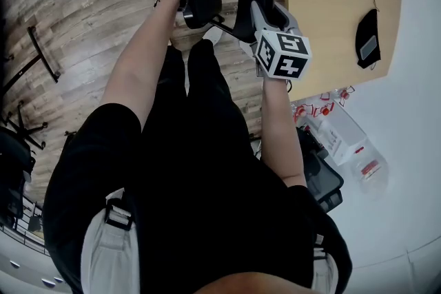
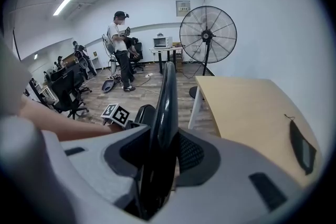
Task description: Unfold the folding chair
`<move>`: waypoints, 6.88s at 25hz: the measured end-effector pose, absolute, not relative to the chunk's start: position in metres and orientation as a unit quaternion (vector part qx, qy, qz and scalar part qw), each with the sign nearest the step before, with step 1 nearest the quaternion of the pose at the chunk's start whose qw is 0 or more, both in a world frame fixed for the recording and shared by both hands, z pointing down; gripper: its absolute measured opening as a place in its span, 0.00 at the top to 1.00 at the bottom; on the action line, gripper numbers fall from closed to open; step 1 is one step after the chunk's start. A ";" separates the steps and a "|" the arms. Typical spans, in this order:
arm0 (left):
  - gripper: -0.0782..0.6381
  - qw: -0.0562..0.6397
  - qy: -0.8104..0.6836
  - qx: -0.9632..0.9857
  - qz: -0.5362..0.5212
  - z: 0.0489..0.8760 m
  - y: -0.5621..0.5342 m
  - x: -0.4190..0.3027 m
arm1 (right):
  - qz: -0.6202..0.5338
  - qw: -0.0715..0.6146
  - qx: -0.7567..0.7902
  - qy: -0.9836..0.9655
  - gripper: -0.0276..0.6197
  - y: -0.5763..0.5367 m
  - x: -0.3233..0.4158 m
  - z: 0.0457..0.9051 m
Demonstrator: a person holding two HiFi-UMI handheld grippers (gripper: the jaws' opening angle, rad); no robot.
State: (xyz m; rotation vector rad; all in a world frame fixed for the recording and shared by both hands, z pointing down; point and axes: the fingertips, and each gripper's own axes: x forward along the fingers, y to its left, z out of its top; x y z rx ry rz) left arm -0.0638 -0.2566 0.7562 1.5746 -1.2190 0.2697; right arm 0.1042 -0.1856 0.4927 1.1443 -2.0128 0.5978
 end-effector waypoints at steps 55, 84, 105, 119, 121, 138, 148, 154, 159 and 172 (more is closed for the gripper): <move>0.54 0.634 -0.408 0.657 -0.020 0.964 -0.177 -0.258 | 0.319 0.425 0.439 -0.725 0.73 -0.213 0.139 0.627; 0.51 0.639 -0.405 0.652 -0.052 1.040 -0.165 -0.288 | 0.355 0.461 0.441 -0.683 0.68 -0.236 0.182 0.702; 0.46 0.639 -0.480 0.601 -0.024 1.065 -0.140 -0.318 | 0.331 0.457 0.416 -0.713 0.68 -0.207 0.137 0.696; 0.42 0.569 -0.509 0.641 0.075 0.905 -0.102 -0.330 | 0.253 0.381 0.460 -0.761 0.56 -0.227 0.113 0.615; 0.42 0.547 -0.509 0.660 0.080 0.862 -0.105 -0.329 | 0.240 0.362 0.457 -0.776 0.56 -0.229 0.105 0.596; 0.42 0.265 -0.499 0.819 0.098 0.475 -0.087 -0.177 | 0.150 0.154 0.264 -0.940 0.56 -0.158 0.019 0.415; 0.45 0.143 -0.530 0.836 0.013 0.311 -0.061 -0.099 | 0.085 0.074 0.151 -0.982 0.56 -0.103 0.005 0.297; 0.48 0.092 -0.538 0.838 0.003 0.264 -0.051 -0.072 | 0.052 0.050 0.114 -0.991 0.56 -0.077 0.006 0.253; 0.56 0.067 -0.546 0.835 0.012 0.251 -0.041 -0.055 | 0.033 0.034 0.109 -0.993 0.66 -0.066 0.021 0.237; 0.87 0.031 -0.561 0.827 0.003 0.234 -0.034 -0.040 | 0.019 0.002 0.100 -0.995 0.95 -0.056 0.030 0.222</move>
